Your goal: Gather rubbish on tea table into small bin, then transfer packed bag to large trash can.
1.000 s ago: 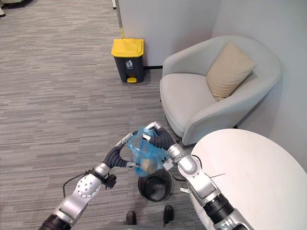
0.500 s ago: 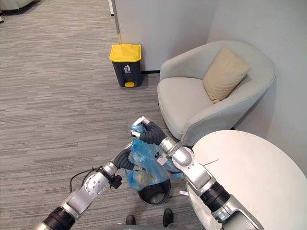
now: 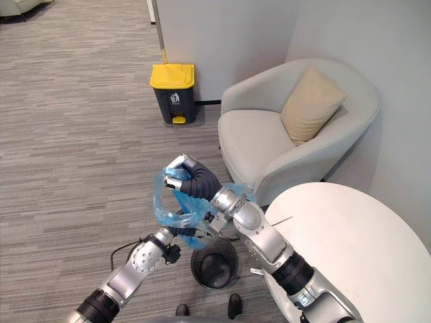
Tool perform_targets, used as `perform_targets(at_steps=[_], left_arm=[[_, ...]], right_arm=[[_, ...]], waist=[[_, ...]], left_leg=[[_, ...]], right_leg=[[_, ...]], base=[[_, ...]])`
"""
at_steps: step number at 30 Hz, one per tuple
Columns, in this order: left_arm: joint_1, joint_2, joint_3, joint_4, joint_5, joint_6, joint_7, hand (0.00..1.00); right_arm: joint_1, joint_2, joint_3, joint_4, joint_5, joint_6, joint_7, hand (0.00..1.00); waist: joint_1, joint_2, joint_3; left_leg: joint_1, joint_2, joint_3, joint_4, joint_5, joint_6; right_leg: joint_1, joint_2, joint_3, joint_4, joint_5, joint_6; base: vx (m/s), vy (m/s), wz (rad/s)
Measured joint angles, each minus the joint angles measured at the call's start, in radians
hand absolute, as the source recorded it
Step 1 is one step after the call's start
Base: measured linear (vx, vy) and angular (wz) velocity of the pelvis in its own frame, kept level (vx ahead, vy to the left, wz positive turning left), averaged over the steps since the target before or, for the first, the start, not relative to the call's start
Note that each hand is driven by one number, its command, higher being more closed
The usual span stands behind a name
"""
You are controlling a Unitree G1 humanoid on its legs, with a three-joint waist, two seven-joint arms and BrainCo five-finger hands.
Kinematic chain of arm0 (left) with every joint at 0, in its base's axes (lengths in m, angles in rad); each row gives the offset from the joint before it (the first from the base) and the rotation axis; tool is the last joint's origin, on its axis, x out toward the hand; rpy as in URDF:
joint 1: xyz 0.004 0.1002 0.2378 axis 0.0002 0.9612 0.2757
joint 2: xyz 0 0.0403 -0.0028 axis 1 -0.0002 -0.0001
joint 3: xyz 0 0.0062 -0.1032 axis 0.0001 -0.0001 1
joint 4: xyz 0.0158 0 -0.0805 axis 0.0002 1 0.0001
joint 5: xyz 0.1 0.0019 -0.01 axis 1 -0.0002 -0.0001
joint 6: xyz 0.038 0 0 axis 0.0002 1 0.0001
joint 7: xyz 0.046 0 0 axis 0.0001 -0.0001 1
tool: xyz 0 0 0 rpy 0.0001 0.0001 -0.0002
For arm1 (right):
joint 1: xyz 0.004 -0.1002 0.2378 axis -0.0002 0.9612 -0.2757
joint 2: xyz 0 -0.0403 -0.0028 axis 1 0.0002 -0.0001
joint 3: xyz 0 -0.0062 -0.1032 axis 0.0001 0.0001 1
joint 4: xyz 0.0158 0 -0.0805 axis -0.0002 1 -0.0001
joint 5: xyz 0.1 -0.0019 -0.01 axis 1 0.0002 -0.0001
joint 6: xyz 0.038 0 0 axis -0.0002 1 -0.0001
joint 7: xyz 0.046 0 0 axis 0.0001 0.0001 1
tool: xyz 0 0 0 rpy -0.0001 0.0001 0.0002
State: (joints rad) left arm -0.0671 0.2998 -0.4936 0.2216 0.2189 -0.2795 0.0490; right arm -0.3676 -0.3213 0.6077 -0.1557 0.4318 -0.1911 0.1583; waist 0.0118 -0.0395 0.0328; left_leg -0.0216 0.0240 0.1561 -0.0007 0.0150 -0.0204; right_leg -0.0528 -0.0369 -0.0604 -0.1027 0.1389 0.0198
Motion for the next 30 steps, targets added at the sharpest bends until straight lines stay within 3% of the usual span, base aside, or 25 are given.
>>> perform_targets(at_steps=[13,20,21,30], left_arm=[[-0.035,-0.067,0.008,0.085,0.034,0.032,0.029,0.0],[-0.088,-0.106,-0.007,0.107,0.039,0.057,0.067,0.0],[-0.098,-0.109,-0.007,0.109,0.039,0.058,0.071,1.0],[-0.157,-0.14,-0.015,0.136,0.038,0.079,0.173,1.0]], right_arm=[[-0.067,0.045,0.1,0.014,0.0,0.003,-0.004,1.0],[-0.079,0.114,0.178,0.035,0.01,0.004,-0.005,1.0],[-0.079,0.12,0.194,0.037,0.012,0.004,-0.005,1.0],[-0.102,0.144,0.237,0.062,0.071,0.006,-0.022,1.0]], waist=[[0.002,0.0,0.0],[0.001,0.0,0.0],[0.002,0.0,0.0],[0.0,0.0,0.0]], left_leg=[[0.0,0.002,0.002,-0.001,0.0,0.0],[-0.001,0.001,0.002,-0.002,0.0,0.0],[-0.001,0.001,0.002,-0.002,0.0,0.0],[-0.002,0.002,0.002,-0.002,0.0,0.0]], right_leg=[[-0.002,-0.002,0.003,0.0,0.0,0.0],[-0.003,-0.002,0.003,0.0,0.0,0.0],[-0.003,-0.002,0.003,0.0,0.0,0.0],[-0.004,-0.002,0.003,0.0,0.0,0.0]], base=[[0.0,0.0,0.0],[0.0,0.0,0.0],[0.0,0.0,0.0],[0.0,0.0,0.0]])
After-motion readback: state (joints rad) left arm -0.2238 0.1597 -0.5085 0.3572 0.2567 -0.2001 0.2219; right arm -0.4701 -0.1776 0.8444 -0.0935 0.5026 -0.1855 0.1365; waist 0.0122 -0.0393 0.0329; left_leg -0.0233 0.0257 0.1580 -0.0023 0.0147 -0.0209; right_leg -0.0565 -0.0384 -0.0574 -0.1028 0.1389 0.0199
